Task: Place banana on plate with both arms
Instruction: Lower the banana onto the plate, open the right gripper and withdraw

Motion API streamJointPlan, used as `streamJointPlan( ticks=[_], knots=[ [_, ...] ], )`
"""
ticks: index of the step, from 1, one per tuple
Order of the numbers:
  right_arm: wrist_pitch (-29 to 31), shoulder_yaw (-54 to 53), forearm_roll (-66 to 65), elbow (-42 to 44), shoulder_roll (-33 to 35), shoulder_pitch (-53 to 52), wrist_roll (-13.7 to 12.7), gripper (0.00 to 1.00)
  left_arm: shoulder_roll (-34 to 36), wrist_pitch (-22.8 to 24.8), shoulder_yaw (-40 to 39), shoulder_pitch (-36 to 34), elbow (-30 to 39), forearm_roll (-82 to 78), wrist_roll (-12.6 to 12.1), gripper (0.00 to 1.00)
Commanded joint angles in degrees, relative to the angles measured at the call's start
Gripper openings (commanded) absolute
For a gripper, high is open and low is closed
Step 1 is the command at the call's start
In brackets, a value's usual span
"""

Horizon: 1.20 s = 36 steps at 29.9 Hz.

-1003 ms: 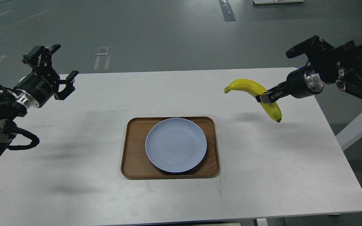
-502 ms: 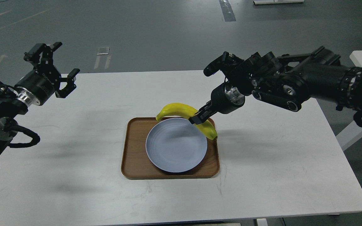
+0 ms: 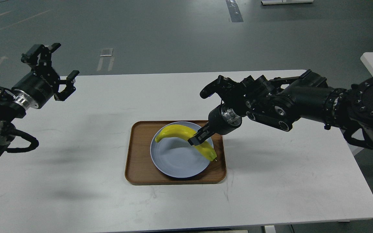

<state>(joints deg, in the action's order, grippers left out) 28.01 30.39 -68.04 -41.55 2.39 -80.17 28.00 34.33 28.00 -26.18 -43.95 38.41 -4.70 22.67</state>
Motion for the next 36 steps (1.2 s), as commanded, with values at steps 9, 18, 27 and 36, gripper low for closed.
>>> streamJointPlan(
  ticks=[9, 18, 27, 36],
  knots=[
    [-0.01, -0.07, 3.61, 2.09, -2.39, 0.19, 0.0, 0.34, -0.14, 0.0, -0.1, 0.0, 0.09, -0.05, 0.0, 0.98],
    [-0.01, 0.28, 3.61, 2.09, -2.39, 0.36, 0.0, 0.76, -0.14, 0.0, -0.19, -0.09, 0.0, 0.04, 0.0, 0.98],
    [-0.01, -3.49, 10.81, 2.09, 4.02, -2.27, 0.0, 0.97, -0.05, 0.0, -0.19, -0.09, 0.0, 0.04, 0.0, 0.98],
    [-0.01, -20.95, 30.91, 0.95, 20.53, 4.12, 0.0, 0.98, -0.66, 0.0, -0.19, -0.08, 0.0, -0.05, -0.08, 0.98]
  ],
)
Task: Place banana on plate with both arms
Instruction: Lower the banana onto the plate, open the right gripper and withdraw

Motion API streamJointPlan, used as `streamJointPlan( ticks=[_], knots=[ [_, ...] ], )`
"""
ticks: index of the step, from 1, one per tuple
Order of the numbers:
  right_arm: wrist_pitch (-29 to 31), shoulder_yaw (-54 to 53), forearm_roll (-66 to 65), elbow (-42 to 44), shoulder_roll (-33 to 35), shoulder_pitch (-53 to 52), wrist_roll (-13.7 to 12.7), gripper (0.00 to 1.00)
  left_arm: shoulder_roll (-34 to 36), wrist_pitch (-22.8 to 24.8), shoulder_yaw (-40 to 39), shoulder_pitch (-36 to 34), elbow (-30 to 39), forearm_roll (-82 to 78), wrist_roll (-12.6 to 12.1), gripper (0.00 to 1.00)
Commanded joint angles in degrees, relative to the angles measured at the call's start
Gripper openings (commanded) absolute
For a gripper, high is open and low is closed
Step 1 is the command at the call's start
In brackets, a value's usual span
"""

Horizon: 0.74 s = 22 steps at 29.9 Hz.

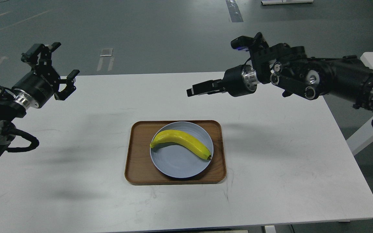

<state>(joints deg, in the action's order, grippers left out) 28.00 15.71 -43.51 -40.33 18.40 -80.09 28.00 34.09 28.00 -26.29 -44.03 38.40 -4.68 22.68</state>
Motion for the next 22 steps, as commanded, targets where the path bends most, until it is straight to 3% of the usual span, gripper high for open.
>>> streamJointPlan(
  ticks=[1, 5, 11, 22],
  knots=[
    [0.0, -10.48, 9.9, -0.36, 6.37, 7.2, 0.0, 0.98, -0.43, 0.0, 0.01, 0.08, 0.0, -0.07, -0.09, 0.98],
    [0.0, -21.3, 18.61, -0.28, 10.86, 18.88, 0.0, 0.99, -0.87, 0.0, 0.01, 0.17, 0.0, -0.07, -0.09, 0.98],
    [0.0, -36.51, 29.6, -0.45, 11.13, 34.97, 0.0, 0.99, -2.71, 0.0, -0.16, 0.7, -0.52, -0.07, 0.09, 0.98],
    [0.0, -44.89, 32.34, -1.16, 8.58, 45.37, 0.0, 0.99, -7.28, 0.0, -0.25, 1.75, -3.07, 0.02, 0.44, 0.98]
  ],
)
